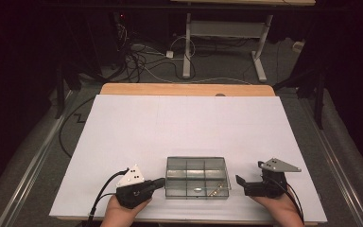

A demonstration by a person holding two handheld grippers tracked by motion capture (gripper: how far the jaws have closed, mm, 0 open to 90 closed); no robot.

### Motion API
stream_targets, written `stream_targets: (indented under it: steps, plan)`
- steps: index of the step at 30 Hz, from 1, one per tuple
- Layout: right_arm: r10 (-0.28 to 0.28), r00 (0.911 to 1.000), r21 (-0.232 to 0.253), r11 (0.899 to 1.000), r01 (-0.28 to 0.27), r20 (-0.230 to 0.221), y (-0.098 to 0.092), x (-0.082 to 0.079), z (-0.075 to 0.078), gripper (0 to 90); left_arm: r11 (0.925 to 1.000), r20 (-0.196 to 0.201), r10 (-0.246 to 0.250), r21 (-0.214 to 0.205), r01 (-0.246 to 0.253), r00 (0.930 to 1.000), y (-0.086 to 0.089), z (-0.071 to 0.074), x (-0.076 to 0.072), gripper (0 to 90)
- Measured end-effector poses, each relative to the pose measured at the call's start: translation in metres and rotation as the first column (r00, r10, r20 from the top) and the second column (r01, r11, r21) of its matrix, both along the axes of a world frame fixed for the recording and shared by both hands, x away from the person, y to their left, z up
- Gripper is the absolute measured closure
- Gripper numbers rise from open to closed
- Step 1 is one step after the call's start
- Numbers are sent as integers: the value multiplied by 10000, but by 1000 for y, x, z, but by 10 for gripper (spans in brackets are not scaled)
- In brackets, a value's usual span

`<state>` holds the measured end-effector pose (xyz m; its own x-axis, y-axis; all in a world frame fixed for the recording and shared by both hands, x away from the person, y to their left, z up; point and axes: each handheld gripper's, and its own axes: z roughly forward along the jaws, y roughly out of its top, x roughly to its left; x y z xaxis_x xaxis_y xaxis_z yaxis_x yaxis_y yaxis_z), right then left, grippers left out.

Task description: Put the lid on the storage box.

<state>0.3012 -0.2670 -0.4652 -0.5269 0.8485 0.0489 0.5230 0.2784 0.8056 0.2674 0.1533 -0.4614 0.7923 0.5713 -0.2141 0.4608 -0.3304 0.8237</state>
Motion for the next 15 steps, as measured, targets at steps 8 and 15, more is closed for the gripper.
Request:
stream_targets:
  steps: [8, 15]
  plan:
    - [-4, 9999, 198, 9998, 7, -157, -1, 2, -1, 0, 9990, -202, -18, 454, 27, 9998, -1, -9, 3, 871]
    - [-35, 10000, 226, 9997, 36, -67, -2, 1, -1, 0, 9981, 81, 442, 430, -445, 9990, 7, -7, 7, 871]
